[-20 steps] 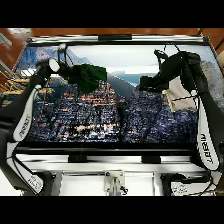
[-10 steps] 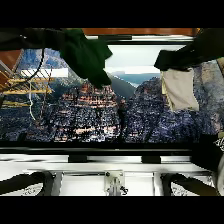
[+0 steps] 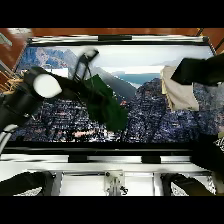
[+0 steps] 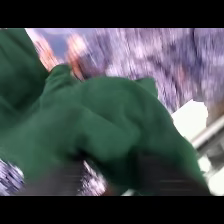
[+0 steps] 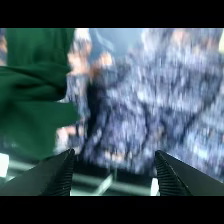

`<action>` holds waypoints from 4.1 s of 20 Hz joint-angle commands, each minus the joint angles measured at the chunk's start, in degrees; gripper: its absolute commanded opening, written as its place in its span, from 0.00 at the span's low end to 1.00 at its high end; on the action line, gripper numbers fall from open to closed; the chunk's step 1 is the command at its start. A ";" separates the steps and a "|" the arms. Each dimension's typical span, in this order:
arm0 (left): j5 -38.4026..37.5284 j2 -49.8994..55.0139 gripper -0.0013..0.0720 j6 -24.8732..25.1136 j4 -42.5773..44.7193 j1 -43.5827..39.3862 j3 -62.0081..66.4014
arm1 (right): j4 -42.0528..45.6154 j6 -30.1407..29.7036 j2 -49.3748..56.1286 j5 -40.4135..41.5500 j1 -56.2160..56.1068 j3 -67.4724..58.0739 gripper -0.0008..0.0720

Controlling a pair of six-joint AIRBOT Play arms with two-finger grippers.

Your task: Fold the shirts.

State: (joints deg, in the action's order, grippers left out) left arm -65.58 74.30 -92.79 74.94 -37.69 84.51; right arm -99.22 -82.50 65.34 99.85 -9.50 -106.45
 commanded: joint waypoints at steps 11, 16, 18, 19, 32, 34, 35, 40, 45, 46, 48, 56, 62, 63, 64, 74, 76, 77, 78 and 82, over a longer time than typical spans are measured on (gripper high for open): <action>4.17 -0.17 0.95 -0.26 2.32 14.60 -18.34 | -16.90 -5.92 -0.50 -15.13 -1.57 48.15 0.97; 15.43 9.22 0.95 -0.22 -2.14 14.47 -19.82 | -16.85 -7.74 1.38 -23.32 -8.15 52.24 0.96; 18.53 11.47 0.93 -0.24 -2.19 14.45 -19.80 | -16.94 -6.95 4.02 -25.09 -9.35 52.24 0.96; 19.32 12.28 0.93 -0.22 -2.19 14.45 -19.80 | -17.44 -6.71 5.46 -25.38 -9.68 52.24 0.96; 26.16 15.37 0.07 5.88 -8.15 14.47 -19.76 | -19.43 -8.83 14.71 -37.73 -18.84 52.26 0.96; 26.14 15.02 0.07 6.88 -8.15 14.47 -19.76 | -19.43 -8.92 16.31 -39.28 -18.84 52.24 0.95; 25.97 14.69 0.07 6.91 -8.13 14.47 -19.52 | -19.43 -9.11 17.03 -39.28 -18.82 52.24 0.81; 24.96 11.23 0.07 12.52 -8.07 14.51 -13.77 | -16.06 -10.40 14.23 -37.42 -18.78 50.14 0.10; 23.26 0.50 0.07 20.37 -7.87 14.45 3.23 | 2.05 -10.05 1.22 -34.99 -18.78 31.41 0.10; 24.00 -2.12 0.06 20.37 -7.85 14.47 8.07 | 3.78 -8.90 -1.55 -38.75 -18.78 26.67 0.10; 27.45 -6.62 0.07 20.35 -7.41 14.51 16.44 | 3.74 -8.11 -6.56 -48.59 -18.78 18.05 0.10; 30.86 -15.41 0.07 19.85 4.07 14.58 27.26 | -14.64 -8.00 -11.34 -49.86 -18.82 6.95 0.10; 30.95 -14.60 0.07 19.52 14.58 14.58 27.26 | -21.05 -7.93 -10.40 -45.57 -18.82 6.95 0.10; 32.35 -14.62 0.07 19.54 15.96 14.58 27.26 | -22.18 -7.93 -10.40 -45.57 -18.82 6.93 0.10; 34.97 -14.62 0.07 19.54 17.09 14.58 27.26 | -23.41 -7.93 -10.40 -45.53 -18.82 6.95 0.10; 20.59 -2.86 0.07 19.50 11.69 15.15 27.23 | -1.11 2.08 -5.84 -17.70 -18.82 12.31 0.10; 13.14 4.04 0.07 19.50 8.35 15.06 27.23 | 11.08 4.26 -3.54 -17.88 -18.78 16.33 0.10; 10.58 7.80 0.07 19.47 7.72 14.82 27.23 | 16.83 5.09 -1.95 -18.45 -18.78 17.62 0.10; 8.83 11.30 0.07 19.47 6.99 14.51 27.26 | 21.99 6.08 -0.02 -19.15 -18.75 18.45 0.10; 3.37 23.56 0.07 17.77 4.00 12.61 27.26 | 28.61 8.90 10.71 -24.96 -18.78 18.84 0.10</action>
State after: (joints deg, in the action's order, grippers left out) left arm -55.33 89.82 -73.63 82.35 -23.99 111.72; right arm -78.61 -75.99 69.60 78.78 -28.23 -88.68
